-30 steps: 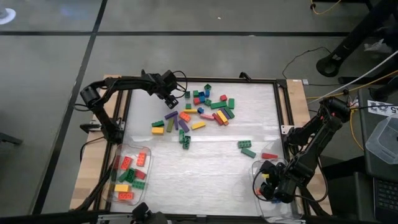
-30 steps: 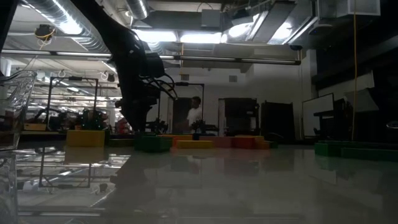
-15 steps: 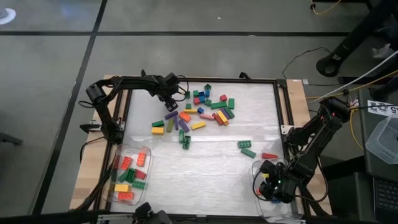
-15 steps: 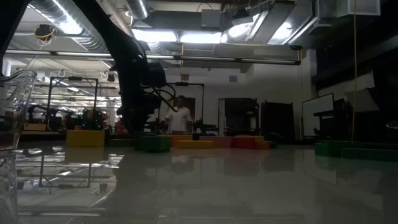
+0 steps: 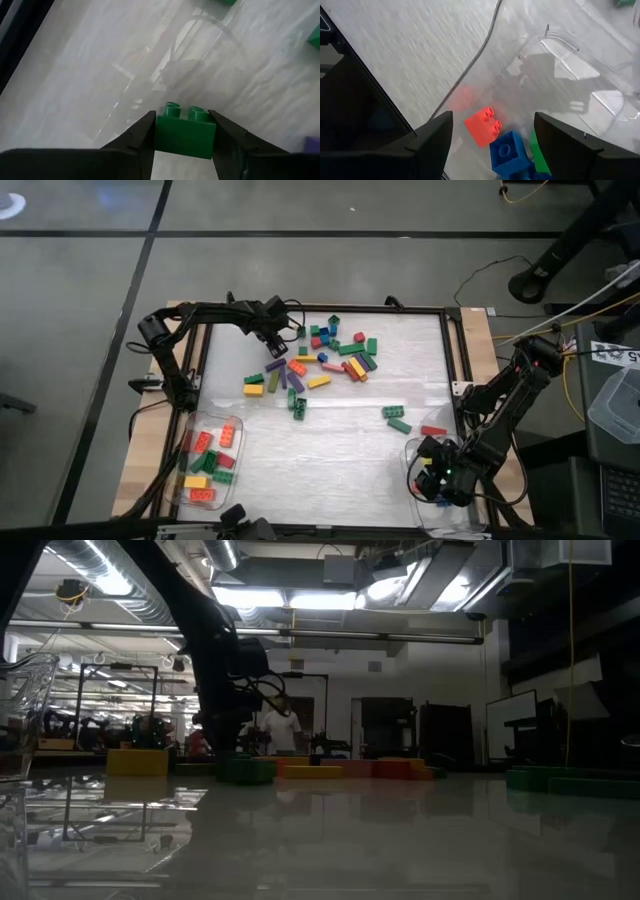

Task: Sort blocks by size
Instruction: Put the small green game piece into the right transparent bin

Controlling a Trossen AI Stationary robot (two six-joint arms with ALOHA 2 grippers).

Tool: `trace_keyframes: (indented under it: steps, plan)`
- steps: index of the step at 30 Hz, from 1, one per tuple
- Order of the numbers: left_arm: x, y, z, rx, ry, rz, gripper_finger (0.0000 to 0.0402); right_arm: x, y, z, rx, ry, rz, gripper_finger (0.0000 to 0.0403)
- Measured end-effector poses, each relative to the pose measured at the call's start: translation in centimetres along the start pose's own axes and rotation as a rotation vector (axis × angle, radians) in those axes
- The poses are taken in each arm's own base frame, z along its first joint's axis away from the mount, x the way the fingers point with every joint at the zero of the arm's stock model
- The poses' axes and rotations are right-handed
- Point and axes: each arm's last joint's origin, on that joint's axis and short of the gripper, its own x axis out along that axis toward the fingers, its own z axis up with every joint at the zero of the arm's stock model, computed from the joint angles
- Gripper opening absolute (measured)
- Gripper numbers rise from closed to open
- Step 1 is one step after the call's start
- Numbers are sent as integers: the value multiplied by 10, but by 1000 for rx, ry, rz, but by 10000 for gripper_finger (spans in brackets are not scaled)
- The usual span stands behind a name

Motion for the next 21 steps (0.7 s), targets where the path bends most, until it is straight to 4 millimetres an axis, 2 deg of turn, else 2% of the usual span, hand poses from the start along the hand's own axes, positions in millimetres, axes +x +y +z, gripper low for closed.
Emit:
trace_keyframes:
  steps: [7, 11, 16, 21]
  plan:
    - [-3, -3, 5, -63, -16, -7, 137, -1, 8, 3, -133, -148, 94, 276]
    - [-10, -5, 14, -108, -52, -88, 138, -2, 16, 5, -203, -250, 160, 276]
    - [-20, -10, 28, -193, -100, -296, 138, -4, 20, 9, -289, -441, 175, 276]
    - [-30, -31, 42, -267, -156, -650, 139, -9, 20, 21, -397, -794, 80, 276]
